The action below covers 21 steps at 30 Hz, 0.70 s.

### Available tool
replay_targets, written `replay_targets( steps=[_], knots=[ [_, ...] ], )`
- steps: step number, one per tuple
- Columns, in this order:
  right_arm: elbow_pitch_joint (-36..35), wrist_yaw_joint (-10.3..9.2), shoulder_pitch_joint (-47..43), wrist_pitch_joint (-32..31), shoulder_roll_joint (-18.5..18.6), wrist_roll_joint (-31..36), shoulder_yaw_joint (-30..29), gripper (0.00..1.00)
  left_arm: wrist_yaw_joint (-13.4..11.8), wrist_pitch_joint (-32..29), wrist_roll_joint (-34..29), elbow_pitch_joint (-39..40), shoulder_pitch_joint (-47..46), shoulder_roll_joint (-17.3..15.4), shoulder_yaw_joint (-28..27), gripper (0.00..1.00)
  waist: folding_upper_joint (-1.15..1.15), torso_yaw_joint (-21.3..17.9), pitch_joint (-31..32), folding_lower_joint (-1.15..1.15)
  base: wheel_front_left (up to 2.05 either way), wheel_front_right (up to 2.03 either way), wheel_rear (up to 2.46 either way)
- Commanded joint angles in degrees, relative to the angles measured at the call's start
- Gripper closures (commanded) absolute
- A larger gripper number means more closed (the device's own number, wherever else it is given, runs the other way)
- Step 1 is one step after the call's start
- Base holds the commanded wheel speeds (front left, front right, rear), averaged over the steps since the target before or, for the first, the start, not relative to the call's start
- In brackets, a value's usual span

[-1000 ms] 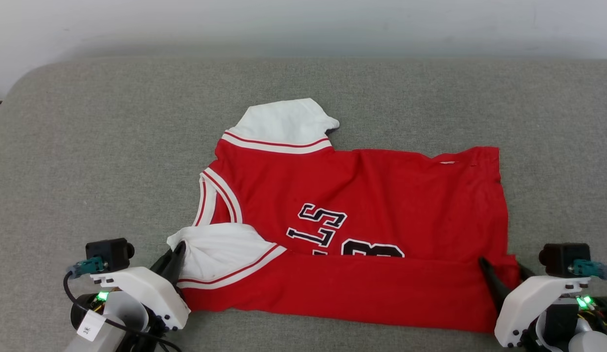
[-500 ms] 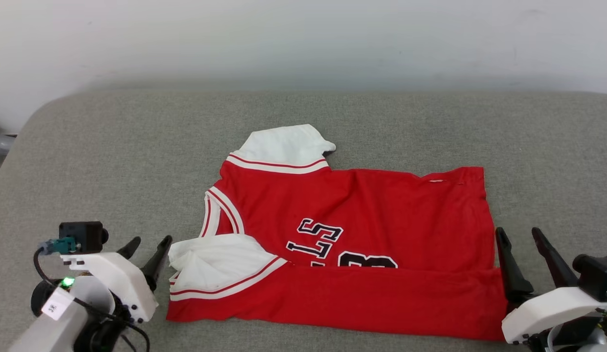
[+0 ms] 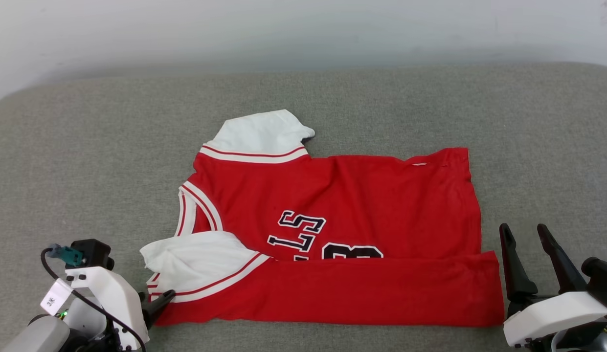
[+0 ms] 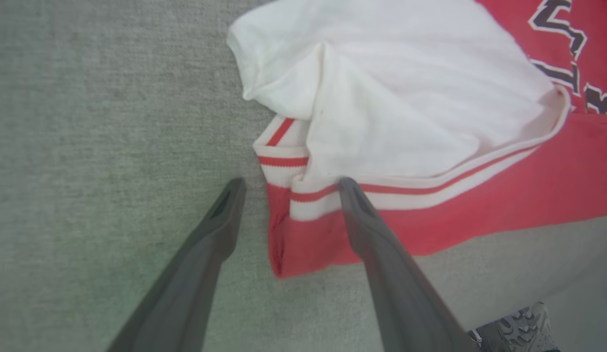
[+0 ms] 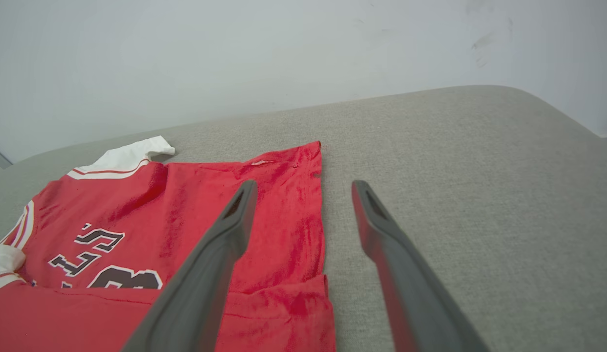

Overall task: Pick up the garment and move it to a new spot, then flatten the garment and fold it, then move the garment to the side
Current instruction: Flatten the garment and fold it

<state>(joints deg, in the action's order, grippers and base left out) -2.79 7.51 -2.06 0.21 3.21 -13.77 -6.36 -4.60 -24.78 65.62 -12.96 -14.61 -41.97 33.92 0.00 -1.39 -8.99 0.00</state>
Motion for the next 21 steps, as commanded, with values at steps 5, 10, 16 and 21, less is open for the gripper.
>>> replay_targets(
  steps=[5, 10, 16, 21],
  knots=[
    [0.0, -0.05, 0.8, -0.5, -0.4, -0.7, -0.5, 0.00, 0.7, -4.2, 2.6, -0.3, 1.8, 1.9, 2.1, 0.27, 0.00, -1.3, -2.2, 0.00, 0.00, 0.00, 0.00],
    [0.4, -0.05, 0.5, -3.4, -0.4, -2.6, -2.0, 0.00, 2.0, -3.7, 2.9, -1.1, 1.5, 3.6, 2.6, 1.00, 0.00, -1.2, -2.1, 0.00, 0.00, 0.00, 0.00],
    [1.9, -0.05, -1.7, -18.5, 3.3, -4.4, -2.8, 0.00, 1.4, 1.2, -0.2, 0.7, 0.1, 1.6, 0.6, 1.00, 0.00, -0.1, -0.6, 0.00, 0.00, 0.00, 0.00],
    [0.8, -0.04, -2.0, -33.9, 7.8, -7.1, -1.5, 0.00, 0.0, 4.0, -2.2, 4.8, 0.6, 0.1, -0.4, 1.00, 0.00, 1.0, -0.1, 0.00, 0.00, 0.00, 0.00]
  ],
)
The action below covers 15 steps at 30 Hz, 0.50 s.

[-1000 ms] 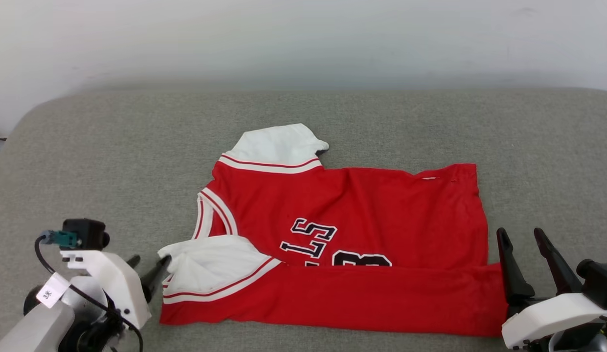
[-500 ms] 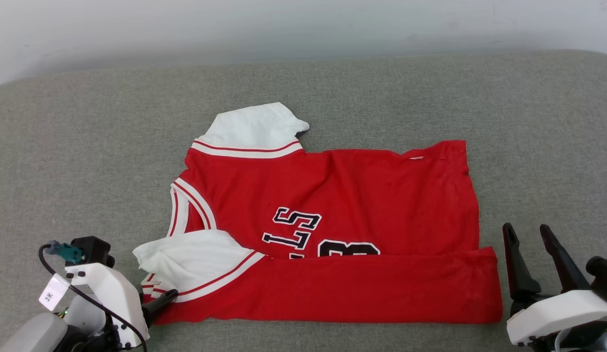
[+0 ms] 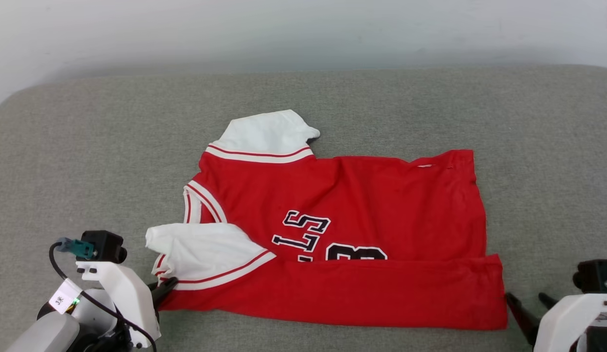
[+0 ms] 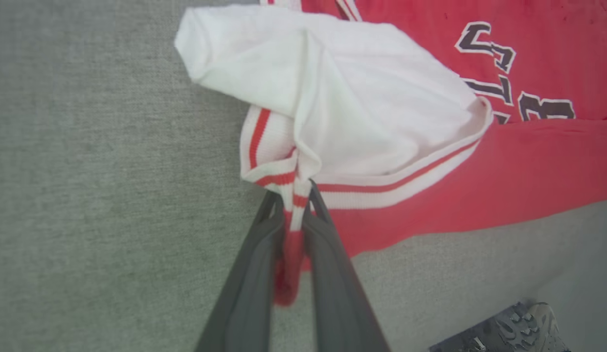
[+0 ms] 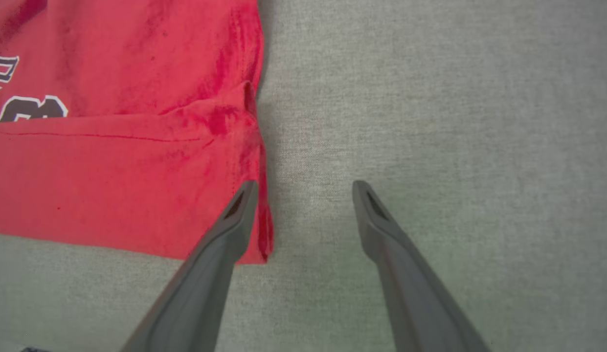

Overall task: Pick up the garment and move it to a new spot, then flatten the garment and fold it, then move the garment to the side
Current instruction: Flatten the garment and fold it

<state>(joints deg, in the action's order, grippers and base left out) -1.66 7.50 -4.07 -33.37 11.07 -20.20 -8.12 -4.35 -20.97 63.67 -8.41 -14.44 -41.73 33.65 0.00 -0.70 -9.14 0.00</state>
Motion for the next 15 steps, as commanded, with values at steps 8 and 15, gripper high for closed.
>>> replay_targets(
  steps=[8, 15],
  knots=[
    [0.8, -0.04, 3.2, -8.9, 0.7, -2.2, 5.3, 0.00, -2.2, 1.0, -1.8, 6.4, 1.0, -0.8, 0.0, 1.00, 0.00, 2.0, -1.8, 0.00, 0.00, 0.00, 0.00],
    [7.3, -0.02, 5.4, -11.0, -0.1, -3.6, 9.3, 0.64, -2.1, 1.7, -1.8, 7.4, 1.2, -0.1, 0.2, 1.00, 0.00, 2.8, -3.8, 0.00, 0.00, 0.00, 0.00]
  ],
)
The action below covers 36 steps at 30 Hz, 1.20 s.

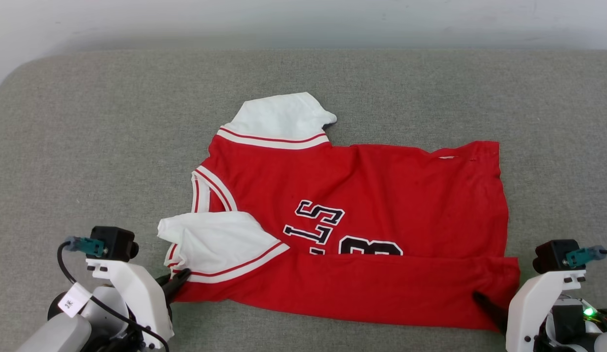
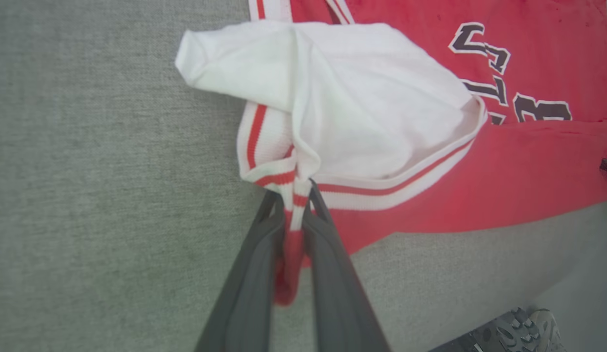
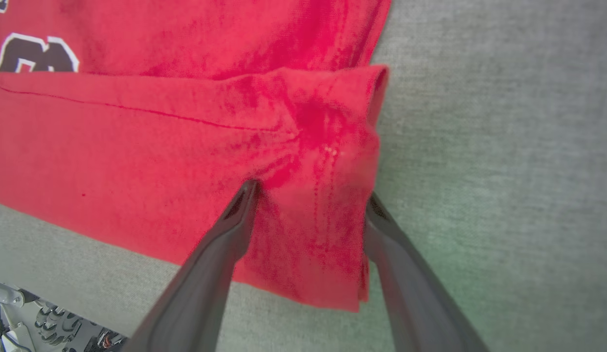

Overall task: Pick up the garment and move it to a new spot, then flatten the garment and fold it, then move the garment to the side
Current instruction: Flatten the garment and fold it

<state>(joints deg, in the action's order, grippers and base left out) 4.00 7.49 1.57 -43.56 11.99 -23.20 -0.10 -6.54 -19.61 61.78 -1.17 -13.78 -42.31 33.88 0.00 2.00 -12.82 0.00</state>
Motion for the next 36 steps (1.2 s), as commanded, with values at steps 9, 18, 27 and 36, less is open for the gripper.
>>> replay_targets(
  steps=[9, 18, 27, 36],
  knots=[
    [0.6, -0.02, -0.5, 0.4, 0.2, -1.1, 0.5, 1.00, -0.4, 3.5, 0.1, -0.5, 2.9, 1.9, -0.3, 1.00, 0.00, 0.3, 3.6, 0.00, 0.00, 0.00, 0.00],
    [-3.5, -0.02, -4.7, -2.6, 2.0, -2.1, 0.6, 1.00, -3.3, 5.5, 1.0, 1.4, 9.2, 1.6, -0.1, 1.00, 0.00, 0.9, 9.9, 0.00, 0.00, 0.00, 0.00],
    [-7.5, -0.02, -12.0, -5.5, 2.1, -2.8, -1.8, 1.00, -5.8, 5.1, 3.2, 3.8, 16.0, 0.2, 0.1, 1.00, 0.00, 2.2, 13.3, 0.00, 0.00, 0.00, 0.00],
    [-8.2, -0.02, -13.4, 6.2, -0.5, -0.1, -3.1, 0.00, -3.4, 9.1, 1.3, -0.1, 12.6, 4.0, 0.4, 0.00, 0.00, 2.4, 12.5, 0.00, 0.00, 0.00, 0.00]
  ],
)
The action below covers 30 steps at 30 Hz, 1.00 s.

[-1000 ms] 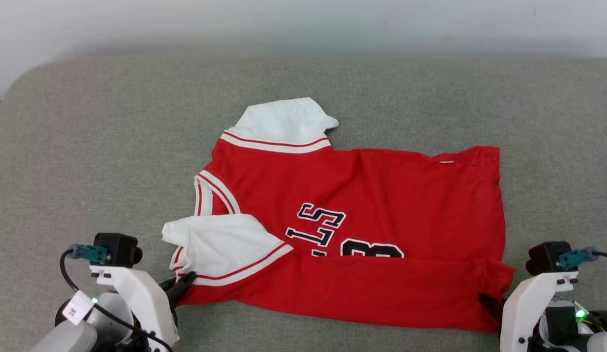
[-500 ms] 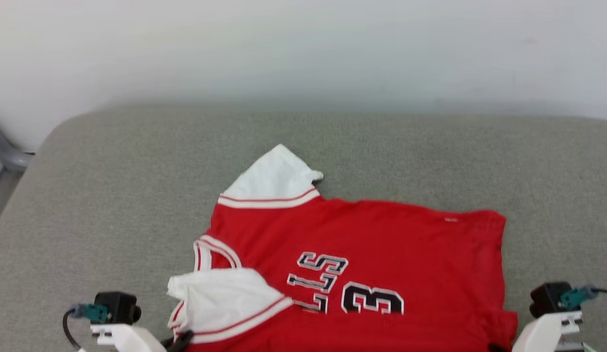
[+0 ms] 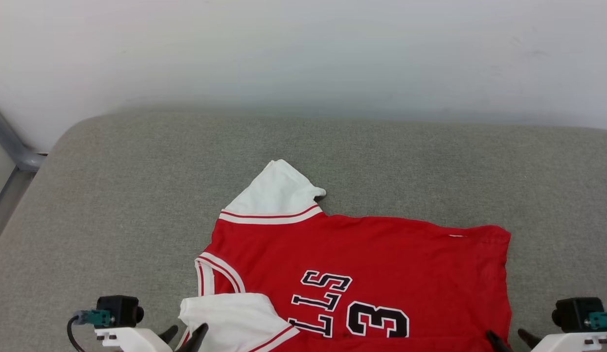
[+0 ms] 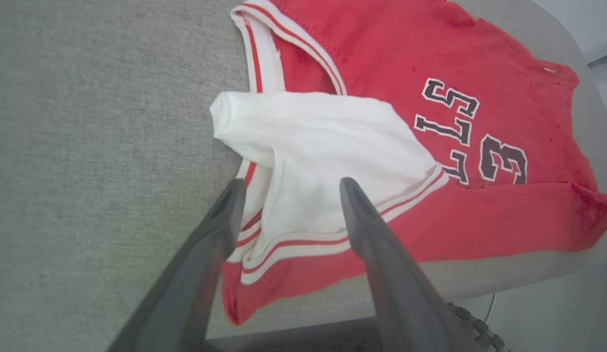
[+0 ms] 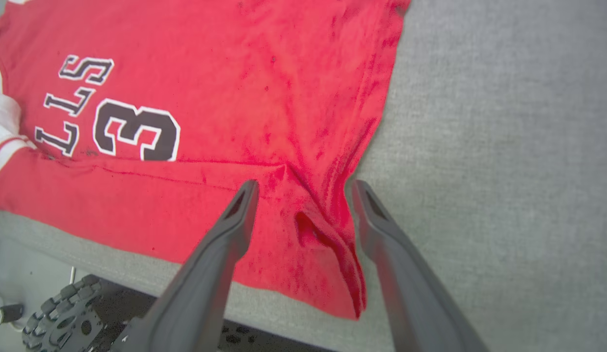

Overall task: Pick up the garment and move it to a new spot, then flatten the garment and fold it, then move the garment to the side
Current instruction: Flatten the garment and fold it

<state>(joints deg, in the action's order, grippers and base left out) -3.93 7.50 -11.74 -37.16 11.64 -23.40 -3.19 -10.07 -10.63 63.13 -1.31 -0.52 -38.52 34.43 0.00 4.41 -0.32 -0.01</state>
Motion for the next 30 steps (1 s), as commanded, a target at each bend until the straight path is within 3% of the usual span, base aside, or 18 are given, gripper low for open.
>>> replay_targets(
  steps=[1, 9, 16, 23, 26, 30],
  knots=[
    [-0.7, -0.03, 0.3, 2.7, -0.7, 0.5, -0.4, 0.00, 0.5, 1.2, -0.7, -0.4, -1.3, 0.3, -0.6, 0.00, 0.00, -0.2, -0.1, 0.01, 0.00, 0.00, 0.00],
    [-2.6, -0.03, 3.9, 24.1, -4.5, 6.8, -2.8, 0.00, -1.2, 14.7, -9.1, -2.0, -6.7, 2.5, -3.6, 0.00, 0.00, -2.1, -0.1, 0.01, 0.00, 0.00, 0.00],
    [-3.7, -0.03, 9.3, 32.2, -6.4, 9.2, -3.7, 0.00, -1.5, 22.4, -14.1, -3.9, -14.0, 4.9, -5.4, 0.00, 0.00, -4.4, -3.8, 0.01, 0.00, 0.00, 0.00],
    [-5.9, -0.03, 16.5, 33.2, -7.4, 10.4, -3.6, 0.00, 2.7, 20.1, -14.3, -8.4, -26.0, 5.9, -5.7, 0.00, 0.00, -6.9, -12.3, 0.01, 0.00, 0.00, 0.00],
    [-5.9, -0.03, 18.8, 33.2, -7.8, 10.8, -3.0, 0.00, 6.1, 16.3, -13.1, -11.1, -31.5, 5.2, -5.3, 0.00, 0.00, -8.3, -15.5, 0.01, 0.00, 0.00, 0.00],
    [-5.1, -0.03, 20.4, 32.8, -8.2, 11.4, -3.6, 0.00, 12.8, 7.8, -10.6, -15.3, -38.6, 4.2, -3.0, 0.00, 0.00, -9.8, -18.3, 0.01, 0.00, 0.00, 0.00]
  ],
)
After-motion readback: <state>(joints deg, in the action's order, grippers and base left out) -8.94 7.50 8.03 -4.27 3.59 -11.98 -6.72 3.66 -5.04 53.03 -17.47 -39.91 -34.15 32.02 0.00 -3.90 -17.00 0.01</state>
